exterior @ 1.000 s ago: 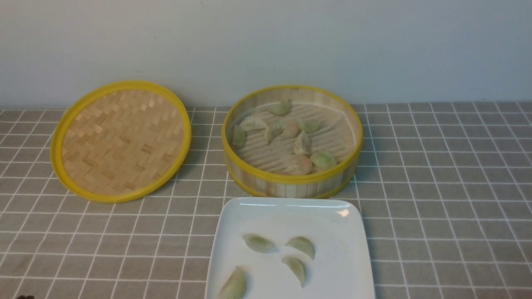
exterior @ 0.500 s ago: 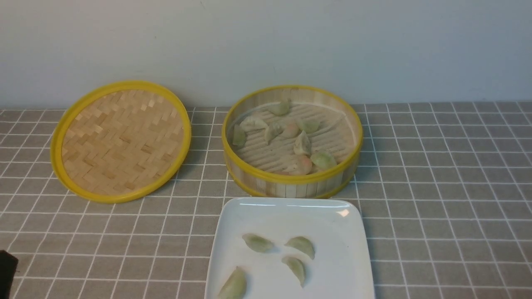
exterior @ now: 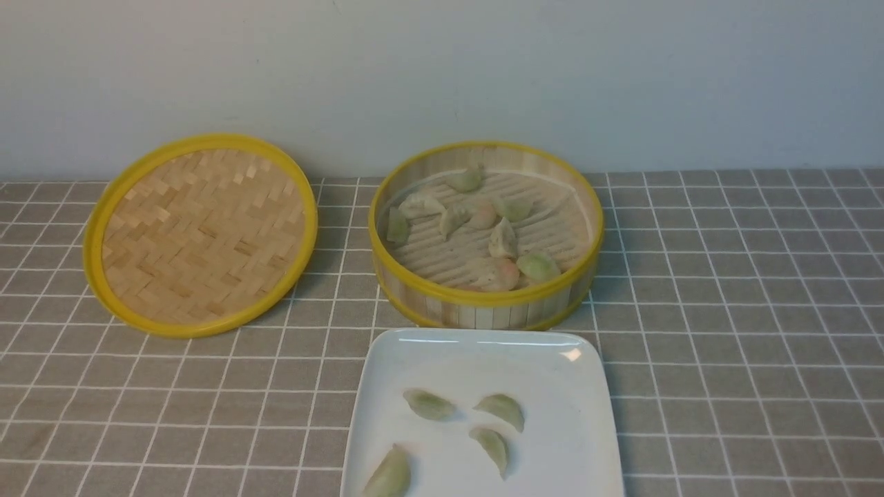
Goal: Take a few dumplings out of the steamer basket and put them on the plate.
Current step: Use the left arm to grab a dumpling from the steamer
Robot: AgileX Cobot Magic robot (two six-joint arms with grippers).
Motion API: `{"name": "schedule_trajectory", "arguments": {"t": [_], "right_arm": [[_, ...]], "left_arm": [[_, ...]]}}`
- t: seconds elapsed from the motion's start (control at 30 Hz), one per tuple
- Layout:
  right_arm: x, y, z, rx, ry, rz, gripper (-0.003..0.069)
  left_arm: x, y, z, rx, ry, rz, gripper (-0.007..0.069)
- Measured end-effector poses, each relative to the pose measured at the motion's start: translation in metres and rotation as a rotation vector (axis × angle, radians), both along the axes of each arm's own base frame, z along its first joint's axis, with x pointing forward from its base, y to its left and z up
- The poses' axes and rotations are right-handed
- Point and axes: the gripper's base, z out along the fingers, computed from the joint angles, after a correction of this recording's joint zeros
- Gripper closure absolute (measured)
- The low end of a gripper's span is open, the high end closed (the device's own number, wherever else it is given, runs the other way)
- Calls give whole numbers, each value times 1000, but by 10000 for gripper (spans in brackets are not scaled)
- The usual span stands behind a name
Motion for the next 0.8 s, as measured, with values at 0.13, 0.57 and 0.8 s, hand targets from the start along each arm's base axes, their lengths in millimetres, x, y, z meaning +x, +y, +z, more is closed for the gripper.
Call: {"name": "schedule_trajectory", "arguments": {"t": [0.13,0.57,0.8], "right_arm": [[-2,4,14,-19,-11,40,672],[35,43,165,-771,490,633,672],[98,42,171,-831,739,862,672]], "left_arm": [[37,-13,45,162,333,-95,629],[219,-47,30,604,1172,-597,629],[289,-86,25,748,1141,-697,629]]}}
